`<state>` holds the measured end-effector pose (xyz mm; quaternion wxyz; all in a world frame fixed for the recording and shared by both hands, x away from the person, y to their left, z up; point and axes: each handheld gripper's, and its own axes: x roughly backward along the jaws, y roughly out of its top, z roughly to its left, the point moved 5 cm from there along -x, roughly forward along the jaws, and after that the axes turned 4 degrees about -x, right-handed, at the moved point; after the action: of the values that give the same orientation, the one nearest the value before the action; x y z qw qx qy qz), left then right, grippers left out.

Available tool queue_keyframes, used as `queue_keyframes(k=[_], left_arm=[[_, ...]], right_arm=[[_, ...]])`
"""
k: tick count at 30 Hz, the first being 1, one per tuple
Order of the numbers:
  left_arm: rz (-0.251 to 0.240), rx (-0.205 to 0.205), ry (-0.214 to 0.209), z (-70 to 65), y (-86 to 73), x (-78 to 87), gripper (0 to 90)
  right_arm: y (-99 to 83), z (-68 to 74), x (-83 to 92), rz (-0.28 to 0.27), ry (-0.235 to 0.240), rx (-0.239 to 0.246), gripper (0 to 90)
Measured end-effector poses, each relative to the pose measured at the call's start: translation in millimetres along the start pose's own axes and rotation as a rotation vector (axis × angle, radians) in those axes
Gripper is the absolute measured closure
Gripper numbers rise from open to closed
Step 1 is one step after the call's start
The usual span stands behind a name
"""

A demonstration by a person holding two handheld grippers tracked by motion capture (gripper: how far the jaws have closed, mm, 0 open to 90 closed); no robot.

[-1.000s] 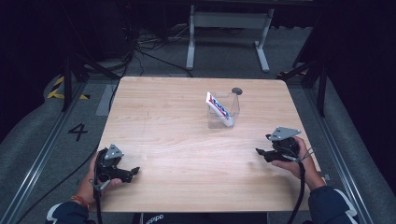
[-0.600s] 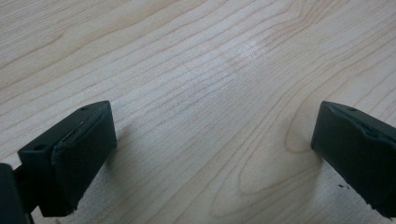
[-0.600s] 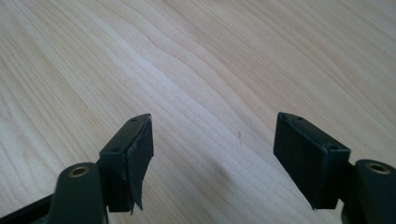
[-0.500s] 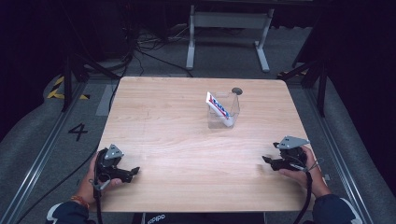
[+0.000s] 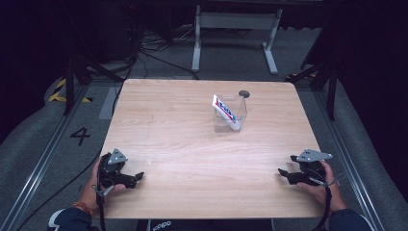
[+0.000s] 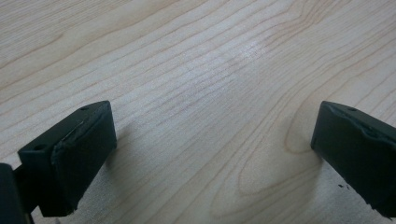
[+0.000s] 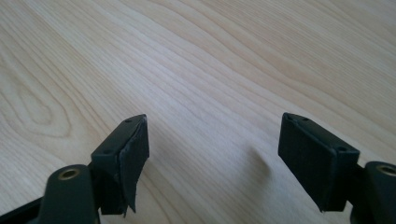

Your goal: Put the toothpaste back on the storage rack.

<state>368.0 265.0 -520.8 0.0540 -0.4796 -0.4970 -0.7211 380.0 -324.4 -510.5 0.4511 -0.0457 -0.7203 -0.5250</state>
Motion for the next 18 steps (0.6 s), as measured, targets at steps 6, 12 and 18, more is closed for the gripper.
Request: queue_keyframes(k=[6,12,18], left_arm=[[0.0,0.0,0.0,0.0,0.0,0.0,0.6],[0.0,0.0,0.0,0.0,0.0,0.0,0.6],[-0.001,0.001,0.0,-0.1,-0.1,-0.1,0.5]], right_arm=[[-15.4,-7.4,7.0,-0.021,0.009,-0.067,24.5],[-28.5,-16.3,15.4,-0.044,-0.01,-0.145,22.4],[-31.0,-18.4,17.6,-0.042,-0.014,-0.156,22.0]])
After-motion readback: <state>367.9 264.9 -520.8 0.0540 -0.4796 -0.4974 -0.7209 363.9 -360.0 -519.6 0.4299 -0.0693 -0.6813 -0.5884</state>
